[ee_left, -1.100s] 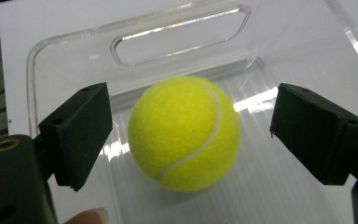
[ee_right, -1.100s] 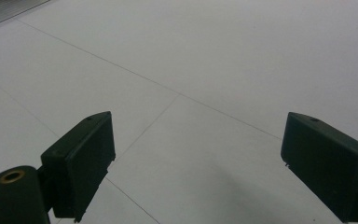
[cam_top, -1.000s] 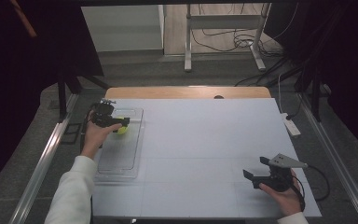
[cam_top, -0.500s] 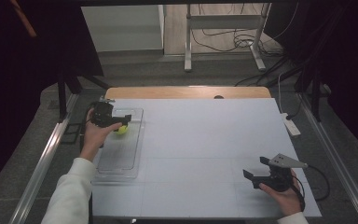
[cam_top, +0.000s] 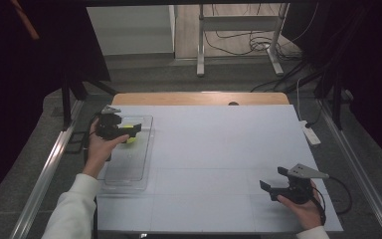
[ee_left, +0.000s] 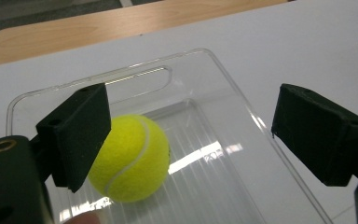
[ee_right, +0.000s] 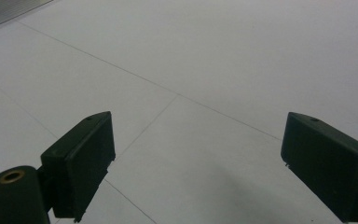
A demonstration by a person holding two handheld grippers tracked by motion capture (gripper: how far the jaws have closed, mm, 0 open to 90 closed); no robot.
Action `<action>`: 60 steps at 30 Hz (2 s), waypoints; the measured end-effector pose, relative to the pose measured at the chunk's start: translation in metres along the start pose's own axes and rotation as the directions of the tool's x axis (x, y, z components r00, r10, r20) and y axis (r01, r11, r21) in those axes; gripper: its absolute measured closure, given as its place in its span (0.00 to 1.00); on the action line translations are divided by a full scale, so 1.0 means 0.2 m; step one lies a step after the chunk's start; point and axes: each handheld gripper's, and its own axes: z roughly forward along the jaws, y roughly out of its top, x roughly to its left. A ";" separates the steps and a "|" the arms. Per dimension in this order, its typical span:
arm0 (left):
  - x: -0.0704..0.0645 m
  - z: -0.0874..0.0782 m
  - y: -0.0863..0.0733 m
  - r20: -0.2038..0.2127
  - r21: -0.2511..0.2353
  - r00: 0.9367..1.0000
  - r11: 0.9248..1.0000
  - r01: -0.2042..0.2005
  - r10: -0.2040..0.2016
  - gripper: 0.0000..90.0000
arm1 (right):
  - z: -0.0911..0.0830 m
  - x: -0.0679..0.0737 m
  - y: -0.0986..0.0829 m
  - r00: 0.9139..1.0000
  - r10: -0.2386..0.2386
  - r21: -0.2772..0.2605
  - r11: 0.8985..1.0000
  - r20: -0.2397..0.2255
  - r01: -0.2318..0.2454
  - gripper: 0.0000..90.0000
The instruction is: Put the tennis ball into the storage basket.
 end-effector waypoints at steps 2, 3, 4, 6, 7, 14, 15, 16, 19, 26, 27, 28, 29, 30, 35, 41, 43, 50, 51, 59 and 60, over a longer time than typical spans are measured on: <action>-0.01 -0.02 -0.01 0.011 -0.011 1.000 1.000 -0.006 0.006 0.14 | 0.00 0.00 0.00 1.000 0.002 -0.002 1.000 0.000 -0.002 0.11; -0.02 -0.04 -0.01 0.020 -0.019 1.000 1.000 -0.009 0.010 0.14 | 0.00 0.00 0.00 1.000 0.004 0.001 1.000 0.000 -0.004 0.11; -0.02 -0.04 -0.01 0.020 -0.019 1.000 1.000 -0.009 0.010 0.14 | 0.00 0.00 0.00 1.000 0.004 0.001 1.000 0.000 -0.004 0.11; -0.04 -0.06 -0.02 0.038 -0.031 0.999 0.999 -0.013 0.015 0.14 | 0.01 0.00 0.00 1.000 0.002 0.003 1.000 -0.001 -0.002 0.11; -0.05 -0.06 -0.03 0.043 -0.037 0.999 0.999 -0.014 0.015 0.14 | 0.01 0.00 0.00 1.000 0.001 0.002 1.000 -0.003 -0.001 0.11; -0.09 -0.10 -0.07 0.074 -0.060 0.997 0.998 -0.019 0.024 0.14 | 0.01 0.00 0.00 1.000 -0.002 0.004 1.000 -0.005 0.002 0.11; -0.09 -0.11 -0.07 0.077 -0.062 0.997 0.998 -0.019 0.024 0.14 | 0.01 0.00 0.00 1.000 0.000 0.004 1.000 -0.006 0.000 0.11; -0.09 -0.12 -0.07 0.082 -0.065 0.996 0.998 -0.018 0.024 0.14 | 0.01 0.00 0.00 1.000 0.001 0.003 1.000 -0.006 -0.001 0.11; -0.10 -0.13 -0.08 0.091 -0.075 0.996 0.997 -0.015 0.022 0.14 | 0.01 0.00 0.00 1.000 0.001 0.005 1.000 -0.007 -0.001 0.11; -0.14 -0.17 -0.13 0.115 -0.091 0.993 0.996 -0.020 0.030 0.14 | 0.01 0.00 0.00 1.000 -0.007 0.005 1.000 -0.011 0.007 0.11; -0.14 -0.18 -0.14 0.117 -0.091 0.993 0.996 -0.021 0.032 0.14 | 0.00 0.00 0.00 1.000 -0.007 0.003 1.000 -0.012 0.007 0.11; -0.14 -0.18 -0.14 0.117 -0.091 0.993 0.996 -0.021 0.032 0.14 | 0.00 0.00 0.00 1.000 -0.007 0.003 1.000 -0.012 0.007 0.11; -0.15 -0.19 -0.15 0.122 -0.092 0.992 0.996 -0.022 0.033 0.14 | 0.00 0.00 0.00 1.000 -0.006 0.001 1.000 -0.012 0.006 0.11; -0.16 -0.19 -0.16 0.123 -0.092 0.992 0.995 -0.026 0.037 0.14 | 0.00 0.00 0.00 1.000 -0.006 0.000 1.000 -0.012 0.006 0.11; -0.19 -0.21 -0.20 0.132 -0.097 0.990 0.994 -0.040 0.053 0.14 | 0.00 0.00 0.00 1.000 -0.008 0.001 1.000 -0.010 0.008 0.11; -0.24 -0.22 -0.25 0.146 -0.098 0.987 0.993 -0.058 0.072 0.14 | -0.01 0.00 0.00 1.000 -0.007 -0.003 1.000 -0.010 0.007 0.11; -0.25 -0.22 -0.26 0.146 -0.099 0.987 0.993 -0.058 0.072 0.14 | -0.01 0.00 0.00 1.000 -0.006 -0.003 1.000 -0.009 0.005 0.11; -0.27 -0.24 -0.34 0.154 -0.095 0.985 0.994 -0.059 0.074 0.14 | -0.01 0.00 0.00 1.000 -0.007 -0.002 1.000 -0.008 0.007 0.11; -0.27 -0.24 -0.36 0.157 -0.095 0.985 0.994 -0.059 0.073 0.14 | -0.01 0.00 0.00 1.000 -0.008 -0.002 1.000 -0.008 0.008 0.11; -0.30 -0.27 -0.45 0.174 -0.098 0.981 0.993 -0.069 0.085 0.15 | -0.01 0.00 0.00 1.000 -0.008 -0.002 1.000 -0.009 0.008 0.11; -0.31 -0.27 -0.46 0.177 -0.097 0.981 0.993 -0.069 0.085 0.15 | -0.01 0.00 0.00 1.000 -0.008 -0.003 1.000 -0.008 0.008 0.11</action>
